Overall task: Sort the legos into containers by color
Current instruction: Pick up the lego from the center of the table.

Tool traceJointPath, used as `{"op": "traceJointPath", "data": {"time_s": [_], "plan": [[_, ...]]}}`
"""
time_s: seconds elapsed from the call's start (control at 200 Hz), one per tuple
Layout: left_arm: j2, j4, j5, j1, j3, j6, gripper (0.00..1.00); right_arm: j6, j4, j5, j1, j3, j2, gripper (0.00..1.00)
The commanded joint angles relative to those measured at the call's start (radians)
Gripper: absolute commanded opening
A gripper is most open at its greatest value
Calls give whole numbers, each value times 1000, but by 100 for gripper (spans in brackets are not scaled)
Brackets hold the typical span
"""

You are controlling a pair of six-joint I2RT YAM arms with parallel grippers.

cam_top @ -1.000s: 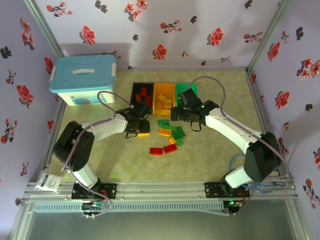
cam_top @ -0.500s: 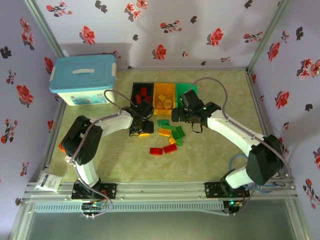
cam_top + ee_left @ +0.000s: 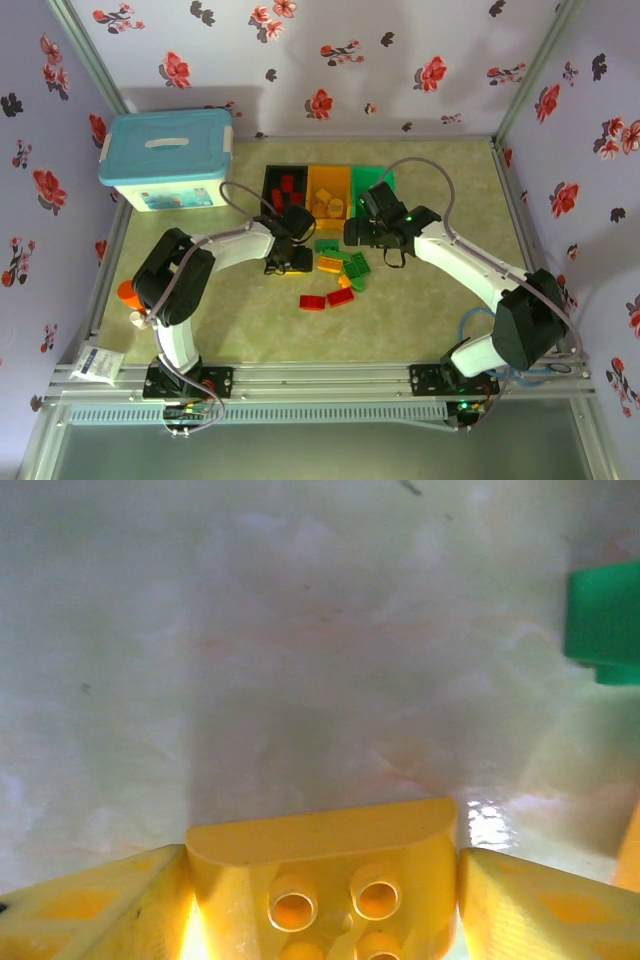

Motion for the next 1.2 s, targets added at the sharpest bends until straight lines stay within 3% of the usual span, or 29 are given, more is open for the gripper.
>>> {"op": "traceJointPath", "data": {"time_s": [0.0,0.12,0.3,0.645,0.94,1.195], "plan": [[-14,35,85,-50,-15,-51,66,18,11,4,-8,-21,-29,90],[-45,62,112,-53,-37,-56,65,18,9,2,-8,-26,-30,90],[-32,-29,68,-25,-3,-23,65,21,15,7,-9,-45,-48,90],[-82,-52,38,-38,14,-19,61,25,12,18,-14,-70,-73,90],[-130,-128,12,-14,147,29,58,30,12,27,-23,-88,-103,90],[-40,-158,14,31,340,98,57,31,-1,43,-42,-111,-161,90]]}}
